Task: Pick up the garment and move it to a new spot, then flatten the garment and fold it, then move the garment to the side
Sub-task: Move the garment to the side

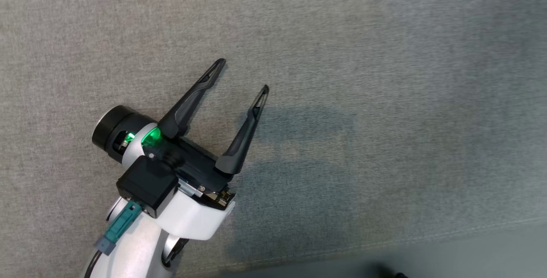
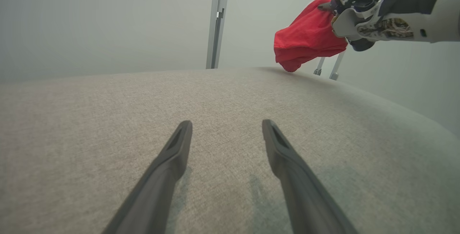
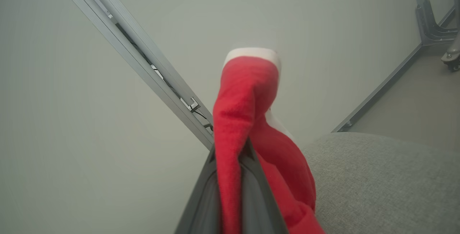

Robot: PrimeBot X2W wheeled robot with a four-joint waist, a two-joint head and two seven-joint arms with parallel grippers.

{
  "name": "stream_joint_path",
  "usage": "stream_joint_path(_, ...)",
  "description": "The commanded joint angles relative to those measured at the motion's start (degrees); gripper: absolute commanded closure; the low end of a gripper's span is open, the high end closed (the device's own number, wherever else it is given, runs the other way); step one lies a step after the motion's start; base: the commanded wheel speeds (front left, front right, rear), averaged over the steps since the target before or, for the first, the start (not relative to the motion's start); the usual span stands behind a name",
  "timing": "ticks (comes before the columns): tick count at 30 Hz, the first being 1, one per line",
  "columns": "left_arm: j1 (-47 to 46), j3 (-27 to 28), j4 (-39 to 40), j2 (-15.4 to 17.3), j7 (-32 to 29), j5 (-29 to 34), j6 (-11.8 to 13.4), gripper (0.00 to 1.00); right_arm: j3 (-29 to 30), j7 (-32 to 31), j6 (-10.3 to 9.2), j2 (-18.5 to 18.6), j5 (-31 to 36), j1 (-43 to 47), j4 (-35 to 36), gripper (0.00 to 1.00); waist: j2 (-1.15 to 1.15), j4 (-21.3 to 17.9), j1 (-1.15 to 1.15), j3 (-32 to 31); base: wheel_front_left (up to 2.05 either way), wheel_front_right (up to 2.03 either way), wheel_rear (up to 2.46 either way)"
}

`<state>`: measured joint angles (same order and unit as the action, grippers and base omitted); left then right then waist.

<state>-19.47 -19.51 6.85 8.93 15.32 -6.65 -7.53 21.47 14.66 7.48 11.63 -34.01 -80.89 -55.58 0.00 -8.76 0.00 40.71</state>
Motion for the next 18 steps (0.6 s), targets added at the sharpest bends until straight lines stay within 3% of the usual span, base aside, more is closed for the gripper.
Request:
stream_joint_path(1, -0.10, 1.87, -0.52, 1.59, -0.32, -0.27, 0.05, 0.00, 1.23, 0.34, 0.01, -0.48, 1.27, -0.96, 1.47, 1.00, 0.00, 0.92, 0.00, 1.57, 0.00, 0.00, 0.00)
stream_joint_path(18, -0.47, 2.36, -0.71, 2.62, -0.32, -3.50, 0.05, 0.00, 17.75, 0.34, 0.01, -4.56, 16.11, 4.92, 2.37, 1.00, 0.00, -5.26, 0.00, 2.18, 0.00, 0.00, 0.00)
